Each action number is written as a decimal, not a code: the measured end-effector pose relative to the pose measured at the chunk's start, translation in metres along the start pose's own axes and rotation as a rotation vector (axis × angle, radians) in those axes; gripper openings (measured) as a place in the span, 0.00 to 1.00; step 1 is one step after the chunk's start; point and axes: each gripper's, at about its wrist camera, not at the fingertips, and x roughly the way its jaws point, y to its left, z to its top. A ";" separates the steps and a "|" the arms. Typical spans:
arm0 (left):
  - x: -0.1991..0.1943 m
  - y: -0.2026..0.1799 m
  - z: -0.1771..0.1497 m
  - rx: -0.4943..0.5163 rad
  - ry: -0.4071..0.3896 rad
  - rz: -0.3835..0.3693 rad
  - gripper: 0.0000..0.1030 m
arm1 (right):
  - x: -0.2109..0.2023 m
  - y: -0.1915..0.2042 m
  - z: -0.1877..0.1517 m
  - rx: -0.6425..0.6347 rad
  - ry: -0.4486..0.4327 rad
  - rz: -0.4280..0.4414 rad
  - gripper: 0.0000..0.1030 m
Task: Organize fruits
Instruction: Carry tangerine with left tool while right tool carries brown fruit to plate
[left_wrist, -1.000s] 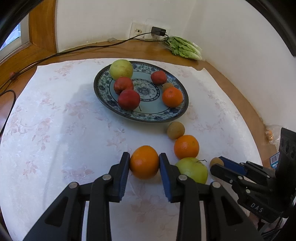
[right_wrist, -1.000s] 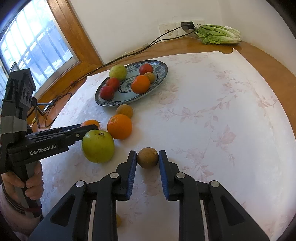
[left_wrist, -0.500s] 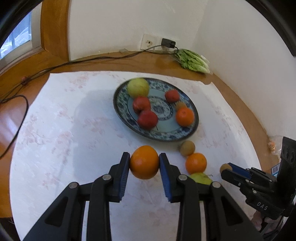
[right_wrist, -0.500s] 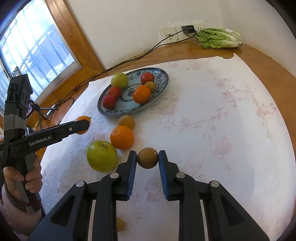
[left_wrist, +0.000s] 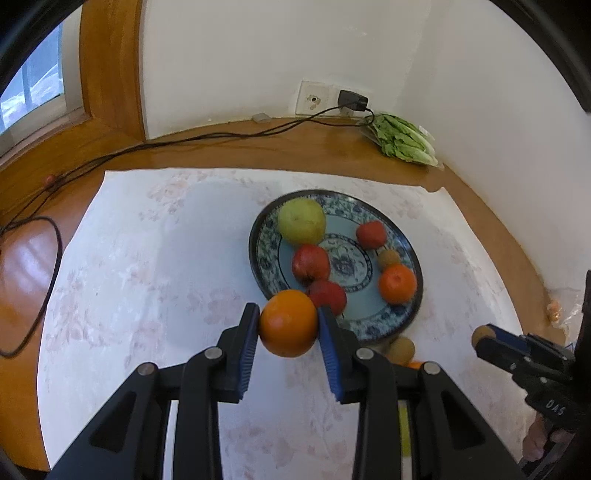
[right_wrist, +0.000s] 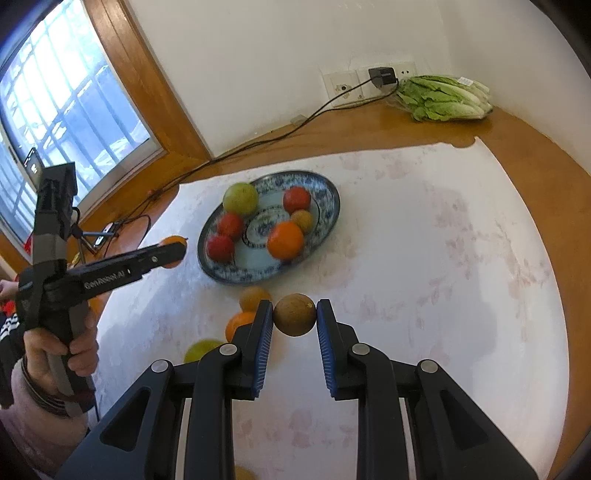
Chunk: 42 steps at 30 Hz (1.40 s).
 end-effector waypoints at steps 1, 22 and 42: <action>0.003 0.000 0.002 0.003 -0.005 0.005 0.33 | 0.001 0.000 0.004 0.001 -0.004 0.000 0.25; 0.042 -0.003 0.017 0.029 -0.025 0.035 0.33 | 0.059 -0.006 0.049 0.017 -0.040 -0.030 0.25; 0.044 -0.005 0.015 0.040 -0.040 0.044 0.34 | 0.072 -0.009 0.053 0.013 -0.045 -0.045 0.25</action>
